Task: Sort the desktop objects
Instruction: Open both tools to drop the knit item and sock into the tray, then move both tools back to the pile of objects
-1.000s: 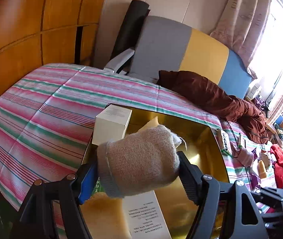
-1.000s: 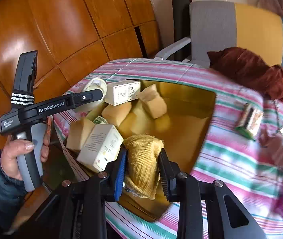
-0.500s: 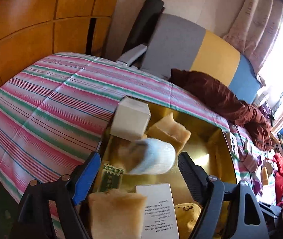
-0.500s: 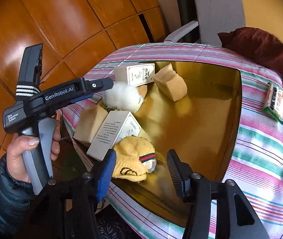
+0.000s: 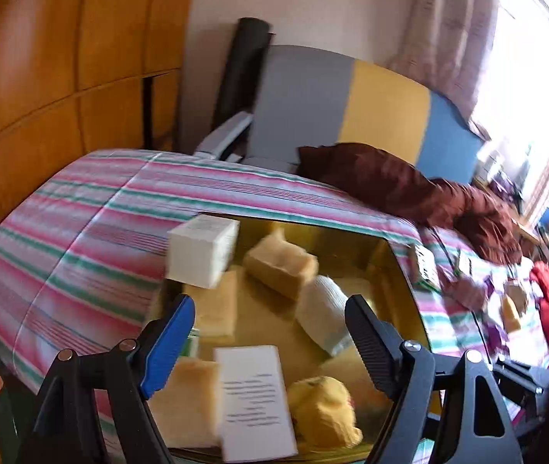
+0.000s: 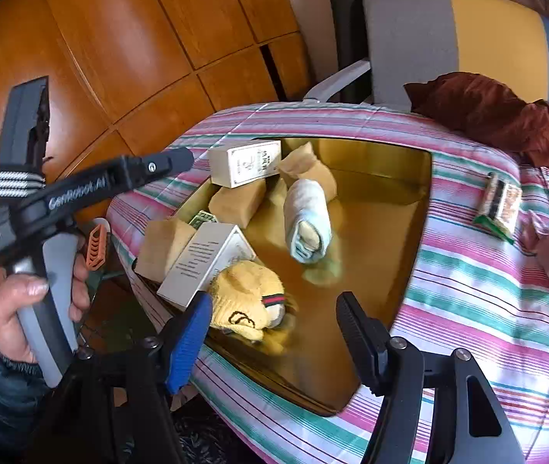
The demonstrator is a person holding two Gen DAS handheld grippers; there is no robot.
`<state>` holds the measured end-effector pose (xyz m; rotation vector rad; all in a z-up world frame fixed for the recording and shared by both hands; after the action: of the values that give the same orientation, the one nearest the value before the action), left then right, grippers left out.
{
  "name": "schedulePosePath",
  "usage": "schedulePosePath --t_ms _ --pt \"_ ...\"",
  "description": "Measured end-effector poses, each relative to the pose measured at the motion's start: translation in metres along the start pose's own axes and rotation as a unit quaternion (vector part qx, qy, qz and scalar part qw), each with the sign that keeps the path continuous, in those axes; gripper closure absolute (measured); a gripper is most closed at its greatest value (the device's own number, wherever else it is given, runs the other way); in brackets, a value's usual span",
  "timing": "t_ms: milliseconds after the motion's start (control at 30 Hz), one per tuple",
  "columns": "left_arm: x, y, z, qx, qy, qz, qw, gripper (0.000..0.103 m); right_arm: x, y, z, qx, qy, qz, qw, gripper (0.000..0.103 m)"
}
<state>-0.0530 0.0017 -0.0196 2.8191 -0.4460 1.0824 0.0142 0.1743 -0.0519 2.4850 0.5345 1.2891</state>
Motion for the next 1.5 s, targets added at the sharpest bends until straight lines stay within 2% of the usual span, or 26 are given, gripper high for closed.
schedulePosePath --t_ms 233,467,867,1333,1500 --pt "-0.001 -0.03 0.002 -0.02 0.004 0.025 0.9995 0.022 0.016 -0.018 0.002 -0.007 -0.013 0.025 1.0 0.028" --pt "0.008 -0.05 0.002 -0.044 -0.001 0.02 0.9988 0.022 0.039 -0.04 -0.004 -0.02 -0.04 0.053 0.998 0.021" --pt "0.007 -0.088 0.006 -0.08 0.004 0.044 0.9958 0.022 0.073 -0.083 -0.013 -0.013 -0.063 0.134 0.989 0.018" --pt "0.003 -0.137 0.007 -0.122 0.012 0.09 0.9884 0.022 0.126 -0.158 -0.032 -0.064 -0.08 0.21 0.972 0.017" --pt "0.002 -0.154 0.009 -0.132 0.015 0.112 0.9848 0.022 0.145 -0.205 -0.04 -0.107 -0.085 0.232 0.963 0.017"
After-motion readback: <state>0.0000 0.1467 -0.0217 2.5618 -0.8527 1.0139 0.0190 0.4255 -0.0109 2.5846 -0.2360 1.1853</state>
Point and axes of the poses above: each gripper's, at about its wrist camera, not at the fingertips, and x roughly against the way its jaws point, y to its left, z to its underside, the point moved 3 cm from there along -x, roughly the way its jaws point, and after that the axes turned 11 degrees about -x, right-handed, at the moved point
